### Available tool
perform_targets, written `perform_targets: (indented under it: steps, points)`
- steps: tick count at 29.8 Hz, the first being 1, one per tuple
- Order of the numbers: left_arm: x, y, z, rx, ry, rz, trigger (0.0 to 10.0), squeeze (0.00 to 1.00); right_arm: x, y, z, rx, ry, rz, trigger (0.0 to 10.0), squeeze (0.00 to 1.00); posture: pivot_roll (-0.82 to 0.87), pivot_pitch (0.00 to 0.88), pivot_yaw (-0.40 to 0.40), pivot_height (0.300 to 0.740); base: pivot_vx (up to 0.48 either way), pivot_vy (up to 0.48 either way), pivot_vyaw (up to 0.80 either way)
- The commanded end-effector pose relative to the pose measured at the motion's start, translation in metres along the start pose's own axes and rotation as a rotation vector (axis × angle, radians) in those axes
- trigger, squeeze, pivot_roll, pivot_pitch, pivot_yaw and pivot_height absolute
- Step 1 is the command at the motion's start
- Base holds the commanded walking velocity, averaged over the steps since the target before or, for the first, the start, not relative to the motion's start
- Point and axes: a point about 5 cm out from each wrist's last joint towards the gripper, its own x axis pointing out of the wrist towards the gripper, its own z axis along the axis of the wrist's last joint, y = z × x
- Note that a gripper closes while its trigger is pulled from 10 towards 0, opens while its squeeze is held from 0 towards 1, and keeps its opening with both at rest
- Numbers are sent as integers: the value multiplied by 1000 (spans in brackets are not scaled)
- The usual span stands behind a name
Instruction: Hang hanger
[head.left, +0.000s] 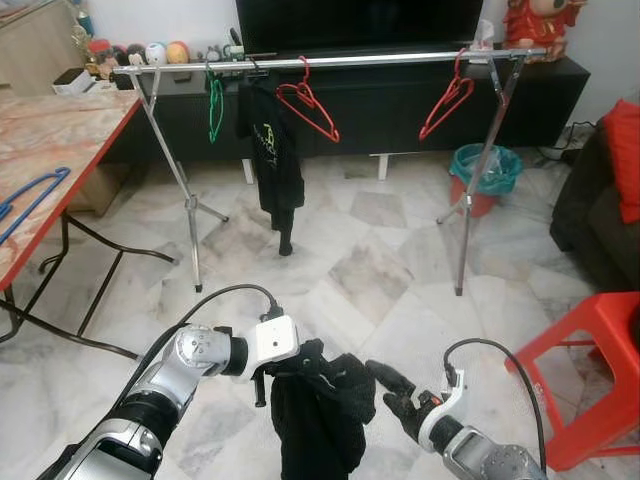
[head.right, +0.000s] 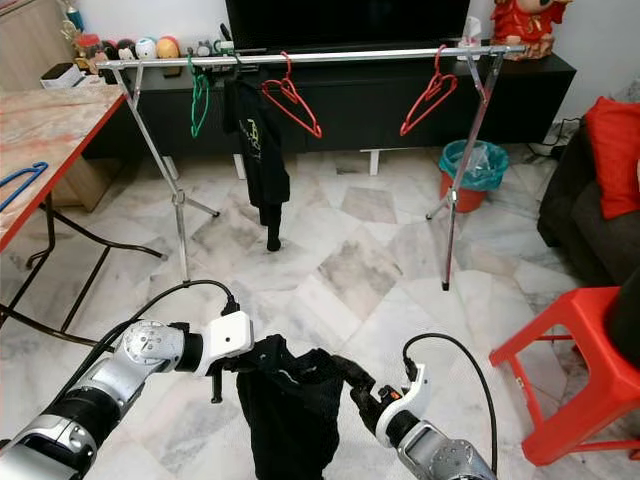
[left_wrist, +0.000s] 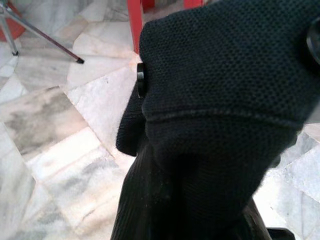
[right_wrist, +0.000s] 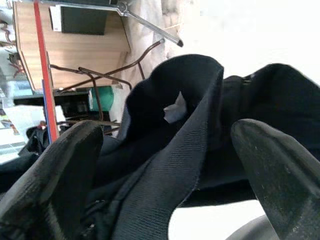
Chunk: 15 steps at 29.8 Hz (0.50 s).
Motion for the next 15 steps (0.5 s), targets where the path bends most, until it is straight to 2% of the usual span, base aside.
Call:
perform_targets:
  steps: [1, 5, 11, 15]
  points:
    - [-2, 7, 8, 22, -25, 17, 10000, 0, 2, 2, -2, -42, 8, 6, 10000, 0, -58, 0, 35, 740, 0, 0, 0]
    - [-2, 6, 9, 20, -27, 12, 10000, 0, 3, 1, -2, -74, 10, -9, 10000, 0, -57, 0, 31, 740, 0, 0, 0]
    - [-2, 6, 9, 18, -33, 11, 10000, 0, 3, 1, -3, -30, 23, -13, 10000, 0, -56, 0, 28, 740, 0, 0, 0]
    - [-3, 8, 12, 26, -41, 16, 10000, 0, 1, 1, -1, 33, 7, 17, 10000, 0, -54, 0, 21, 740, 0, 0, 0]
